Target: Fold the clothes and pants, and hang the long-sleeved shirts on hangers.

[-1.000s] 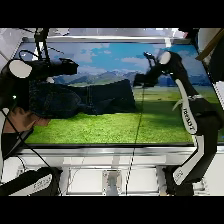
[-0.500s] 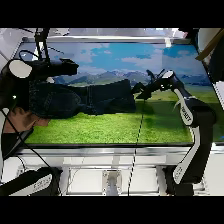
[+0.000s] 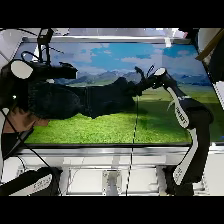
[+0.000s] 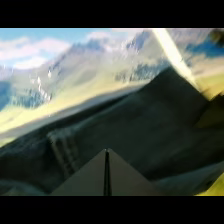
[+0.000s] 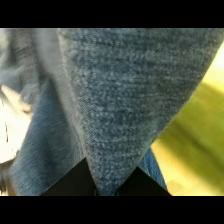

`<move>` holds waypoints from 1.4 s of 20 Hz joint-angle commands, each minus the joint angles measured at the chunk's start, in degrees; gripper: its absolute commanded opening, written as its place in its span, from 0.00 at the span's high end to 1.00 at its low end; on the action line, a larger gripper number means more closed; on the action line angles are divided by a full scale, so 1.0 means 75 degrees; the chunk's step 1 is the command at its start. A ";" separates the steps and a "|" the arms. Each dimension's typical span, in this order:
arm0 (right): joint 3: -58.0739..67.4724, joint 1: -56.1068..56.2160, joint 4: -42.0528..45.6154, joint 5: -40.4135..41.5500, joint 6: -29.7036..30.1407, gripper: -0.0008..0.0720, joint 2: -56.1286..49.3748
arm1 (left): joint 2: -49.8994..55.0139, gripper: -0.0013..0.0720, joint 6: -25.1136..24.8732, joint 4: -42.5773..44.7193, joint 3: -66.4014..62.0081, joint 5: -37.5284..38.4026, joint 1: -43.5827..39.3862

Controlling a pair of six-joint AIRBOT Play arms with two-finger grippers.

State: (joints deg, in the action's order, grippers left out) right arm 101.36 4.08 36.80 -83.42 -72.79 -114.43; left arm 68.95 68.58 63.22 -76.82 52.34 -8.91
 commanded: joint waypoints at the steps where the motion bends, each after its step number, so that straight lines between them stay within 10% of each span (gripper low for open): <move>1: 0.0300 -0.0533 0.0691 -0.1230 -0.0303 0.96 0.0866 | 0.0003 0.95 0.0058 0.0251 0.0003 0.0930 -0.0099; 6: 0.0300 -0.1816 0.1568 -0.2879 -0.1411 0.96 0.2401 | 0.0187 0.95 0.0289 0.0143 0.0006 0.1078 -0.1207; 15: 0.0315 -0.1582 0.1559 -0.1935 -0.2769 0.96 0.2853 | 0.3917 0.95 0.0906 0.0082 0.0003 -0.1314 -0.4156; 20: 0.0315 -0.0321 0.1950 -0.0699 -0.2795 0.96 0.2853 | 0.3786 0.95 0.1204 0.0087 -0.0076 -0.1533 -0.3605; 28: 0.0315 0.2736 0.3340 0.2212 -0.3923 0.96 0.2550 | 0.0845 0.95 0.1259 0.1090 -0.0076 0.1192 -0.0577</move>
State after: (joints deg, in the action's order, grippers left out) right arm 103.68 16.34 58.06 -76.16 -98.65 -93.95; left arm 82.72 77.65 68.90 -77.36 53.49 -21.21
